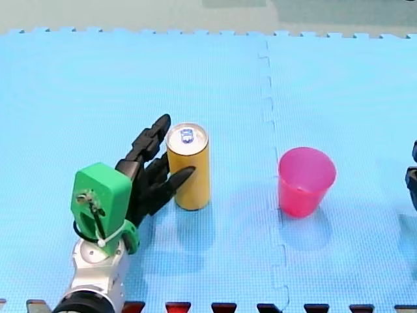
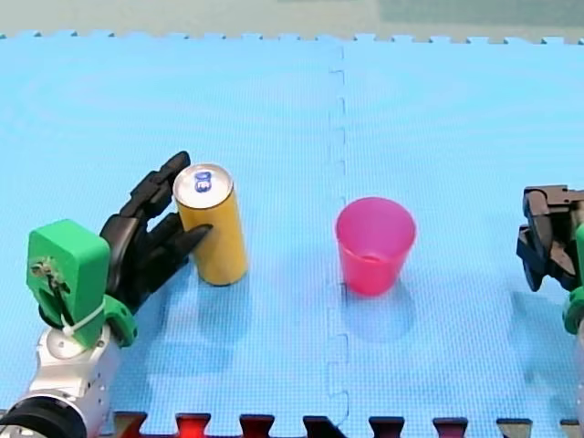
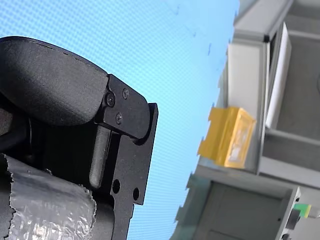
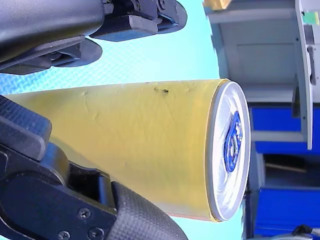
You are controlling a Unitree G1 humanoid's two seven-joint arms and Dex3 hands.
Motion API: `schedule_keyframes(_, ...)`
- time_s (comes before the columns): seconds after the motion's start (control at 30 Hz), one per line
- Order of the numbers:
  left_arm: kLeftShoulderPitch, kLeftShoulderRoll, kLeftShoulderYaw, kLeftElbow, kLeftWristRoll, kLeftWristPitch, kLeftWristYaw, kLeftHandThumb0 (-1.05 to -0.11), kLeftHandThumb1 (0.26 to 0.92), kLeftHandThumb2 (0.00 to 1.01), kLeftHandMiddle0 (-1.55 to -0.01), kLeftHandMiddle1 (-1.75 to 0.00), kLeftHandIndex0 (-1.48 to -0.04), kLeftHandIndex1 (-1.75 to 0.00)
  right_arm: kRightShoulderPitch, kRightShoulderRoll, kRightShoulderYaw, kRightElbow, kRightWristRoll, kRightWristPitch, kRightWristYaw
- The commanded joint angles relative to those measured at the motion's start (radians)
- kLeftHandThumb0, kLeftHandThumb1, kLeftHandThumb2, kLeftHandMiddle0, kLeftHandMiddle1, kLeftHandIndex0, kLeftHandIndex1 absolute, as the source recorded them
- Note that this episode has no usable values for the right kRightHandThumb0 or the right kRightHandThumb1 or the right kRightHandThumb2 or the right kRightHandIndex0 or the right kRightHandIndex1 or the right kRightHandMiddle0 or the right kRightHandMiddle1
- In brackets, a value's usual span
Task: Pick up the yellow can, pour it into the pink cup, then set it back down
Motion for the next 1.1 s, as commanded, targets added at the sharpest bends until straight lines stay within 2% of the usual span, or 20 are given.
schedule_keyframes(0.0, -0.007, 0.005, 0.007, -0.002, -0.005, 0.005, -0.008, -1.048, 0.828, 0.01, -0.27, 0.0, -0.18, 0.0, -0.006, -0.008, -0.003, 0.004, 0.0, 0.003, -0.001)
schedule_keyframes(0.27, -0.006, 0.033, 0.038, -0.005, -0.033, 0.011, -0.079, -1.048, 0.871, 0.02, -0.27, 0.0, -0.18, 0.0, -0.013, -0.01, -0.002, 0.009, -0.001, 0.005, 0.001)
schedule_keyframes(0.43, 0.012, 0.052, 0.05, -0.019, -0.045, -0.005, -0.112, -1.048, 0.893, 0.03, -0.26, 0.0, -0.18, 0.0, -0.014, -0.009, -0.002, 0.01, -0.001, 0.006, 0.0)
schedule_keyframes(0.63, 0.033, 0.059, 0.065, -0.03, -0.062, -0.018, -0.132, -1.048, 0.9, 0.02, -0.26, 0.0, -0.19, 0.0, -0.017, -0.009, -0.003, 0.009, 0.001, 0.009, 0.002)
schedule_keyframes(0.77, 0.05, 0.078, 0.071, -0.028, -0.067, -0.033, -0.165, -1.048, 0.9, 0.02, -0.25, 0.0, -0.2, -0.01, -0.018, -0.009, -0.004, 0.011, 0.002, 0.011, 0.004)
schedule_keyframes(0.9, 0.052, 0.088, 0.077, -0.021, -0.07, -0.036, -0.189, -1.048, 0.894, 0.01, -0.25, 0.0, -0.21, -0.01, -0.02, -0.007, -0.004, 0.012, 0.001, 0.012, 0.002)
schedule_keyframes(1.07, 0.052, 0.088, 0.076, -0.02, -0.067, -0.042, -0.195, -1.048, 0.886, 0.0, -0.25, 0.0, -0.22, -0.01, -0.02, -0.005, -0.005, 0.014, 0.002, 0.011, 0.003)
